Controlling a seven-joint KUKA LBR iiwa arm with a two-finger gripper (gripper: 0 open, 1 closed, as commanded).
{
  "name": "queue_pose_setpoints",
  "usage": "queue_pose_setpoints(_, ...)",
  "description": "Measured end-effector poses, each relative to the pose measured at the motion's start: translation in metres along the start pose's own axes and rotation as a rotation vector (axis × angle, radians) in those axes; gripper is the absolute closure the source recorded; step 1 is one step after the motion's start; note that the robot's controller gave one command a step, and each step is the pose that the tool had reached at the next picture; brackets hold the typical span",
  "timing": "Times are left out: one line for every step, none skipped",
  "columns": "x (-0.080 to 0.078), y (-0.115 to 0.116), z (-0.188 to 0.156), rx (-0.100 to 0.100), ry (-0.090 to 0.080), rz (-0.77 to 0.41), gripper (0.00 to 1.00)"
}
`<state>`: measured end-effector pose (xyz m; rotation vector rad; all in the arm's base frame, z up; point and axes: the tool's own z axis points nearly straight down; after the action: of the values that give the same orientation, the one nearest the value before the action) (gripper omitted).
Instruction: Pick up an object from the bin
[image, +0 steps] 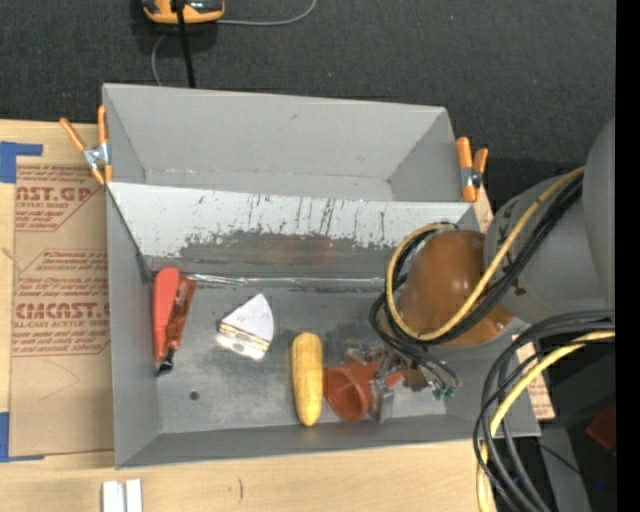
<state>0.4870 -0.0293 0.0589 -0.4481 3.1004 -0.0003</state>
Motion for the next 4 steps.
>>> queue_pose_setpoints(0.001, 0.001, -0.005, -0.001, 0.002, 0.0, 1.0)
queue_pose_setpoints(0.003, 0.001, -0.025, -0.003, 0.009, 0.0, 1.0)
queue_pose_setpoints(0.001, 0.001, -0.045, -0.001, 0.004, 0.0, 1.0)
queue_pose_setpoints(0.0, 0.001, -0.054, 0.0, 0.0, 0.0, 1.0)
